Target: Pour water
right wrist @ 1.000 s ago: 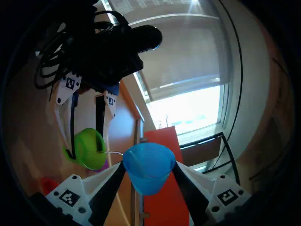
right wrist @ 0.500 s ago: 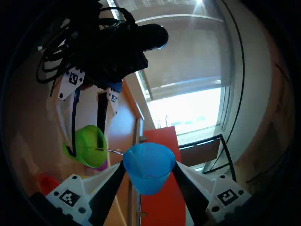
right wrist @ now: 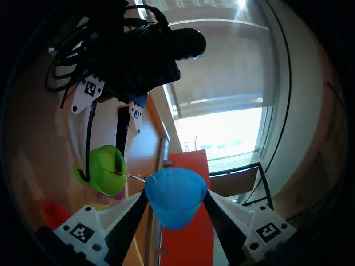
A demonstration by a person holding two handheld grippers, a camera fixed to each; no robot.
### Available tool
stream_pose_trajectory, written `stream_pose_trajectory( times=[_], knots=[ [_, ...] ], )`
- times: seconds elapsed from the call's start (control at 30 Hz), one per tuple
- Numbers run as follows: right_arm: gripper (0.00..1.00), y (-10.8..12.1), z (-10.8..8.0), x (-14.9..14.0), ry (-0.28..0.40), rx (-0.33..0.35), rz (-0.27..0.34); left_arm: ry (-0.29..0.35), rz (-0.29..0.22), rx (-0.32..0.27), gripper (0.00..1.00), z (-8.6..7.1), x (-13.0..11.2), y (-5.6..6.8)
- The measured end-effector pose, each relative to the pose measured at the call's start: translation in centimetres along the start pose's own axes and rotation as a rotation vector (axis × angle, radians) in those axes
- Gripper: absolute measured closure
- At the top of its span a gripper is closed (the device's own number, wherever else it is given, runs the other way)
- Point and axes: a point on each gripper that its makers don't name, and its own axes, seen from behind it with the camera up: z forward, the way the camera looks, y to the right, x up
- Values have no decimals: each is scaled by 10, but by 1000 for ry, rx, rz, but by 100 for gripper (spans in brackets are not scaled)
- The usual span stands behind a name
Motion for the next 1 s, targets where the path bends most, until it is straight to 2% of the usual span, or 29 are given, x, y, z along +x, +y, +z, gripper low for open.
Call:
stream_pose_trajectory(
  times=[1.0],
  knots=[
    [9,-5,-3,11,-4,-3,-81,2,-2,1,13,0,-1,-1]
  ],
)
